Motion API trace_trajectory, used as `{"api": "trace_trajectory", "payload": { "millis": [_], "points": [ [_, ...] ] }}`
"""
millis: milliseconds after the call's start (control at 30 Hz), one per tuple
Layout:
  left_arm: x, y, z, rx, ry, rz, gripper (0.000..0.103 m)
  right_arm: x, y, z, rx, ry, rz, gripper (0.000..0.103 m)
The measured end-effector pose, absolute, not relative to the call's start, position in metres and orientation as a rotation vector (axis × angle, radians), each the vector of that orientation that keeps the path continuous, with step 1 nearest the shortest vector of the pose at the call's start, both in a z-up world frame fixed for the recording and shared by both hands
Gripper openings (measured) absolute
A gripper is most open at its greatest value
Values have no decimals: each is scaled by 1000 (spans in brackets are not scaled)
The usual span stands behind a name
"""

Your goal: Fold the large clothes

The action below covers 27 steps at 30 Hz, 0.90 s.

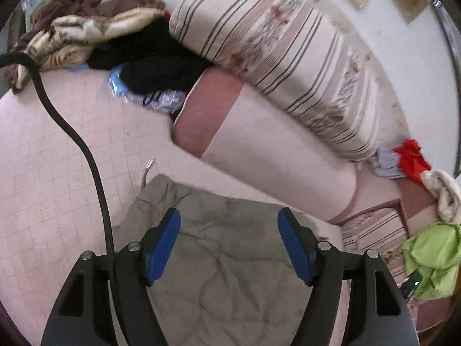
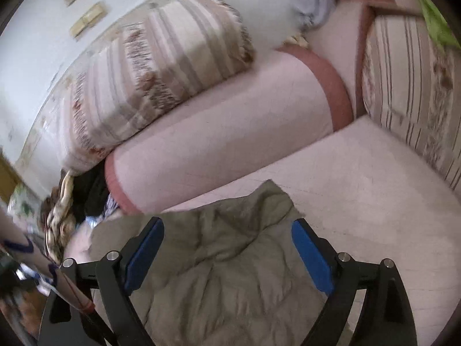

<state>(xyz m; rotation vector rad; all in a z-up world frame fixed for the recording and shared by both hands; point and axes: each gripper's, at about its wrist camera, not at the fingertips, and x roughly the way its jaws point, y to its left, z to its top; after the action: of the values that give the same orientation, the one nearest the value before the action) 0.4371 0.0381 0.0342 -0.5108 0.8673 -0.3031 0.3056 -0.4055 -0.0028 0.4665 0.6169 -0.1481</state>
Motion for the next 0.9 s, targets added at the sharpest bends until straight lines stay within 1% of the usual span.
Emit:
{"api": "trace_trajectory", "payload": {
  "millis": [67, 100, 133, 167, 200, 367, 533, 700, 767, 800, 900],
  "points": [
    [413, 39, 49, -482, 839, -298, 71, 299, -386, 7, 414, 625, -126, 88],
    [404, 39, 51, -467, 833, -287, 72, 298, -370, 11, 377, 640, -96, 81],
    [389, 41, 52, -447, 824, -263, 72, 299, -358, 13, 350, 655, -79, 68],
    [378, 43, 50, -429, 818, -244, 72, 301, -340, 15, 309, 671, -61, 60],
    [362, 46, 46, -406, 807, -228, 72, 301, -326, 15, 276, 682, -43, 49],
    [300, 51, -8, -286, 797, -133, 73, 321, -264, -2, 151, 720, 17, 48],
    [277, 47, -64, -190, 826, -84, 73, 374, -223, -37, 90, 790, -1, 48],
    [278, 45, -88, -86, 802, -57, 73, 430, -219, -76, 50, 828, -132, 49],
    [282, 45, -92, -55, 807, -55, 73, 452, -226, -99, 55, 867, -193, 55],
    [283, 46, -94, -49, 813, -59, 73, 460, -231, -109, 67, 880, -210, 57],
    [288, 51, -102, -52, 834, -59, 73, 470, -246, -127, 105, 865, -255, 57]
  ]
}}
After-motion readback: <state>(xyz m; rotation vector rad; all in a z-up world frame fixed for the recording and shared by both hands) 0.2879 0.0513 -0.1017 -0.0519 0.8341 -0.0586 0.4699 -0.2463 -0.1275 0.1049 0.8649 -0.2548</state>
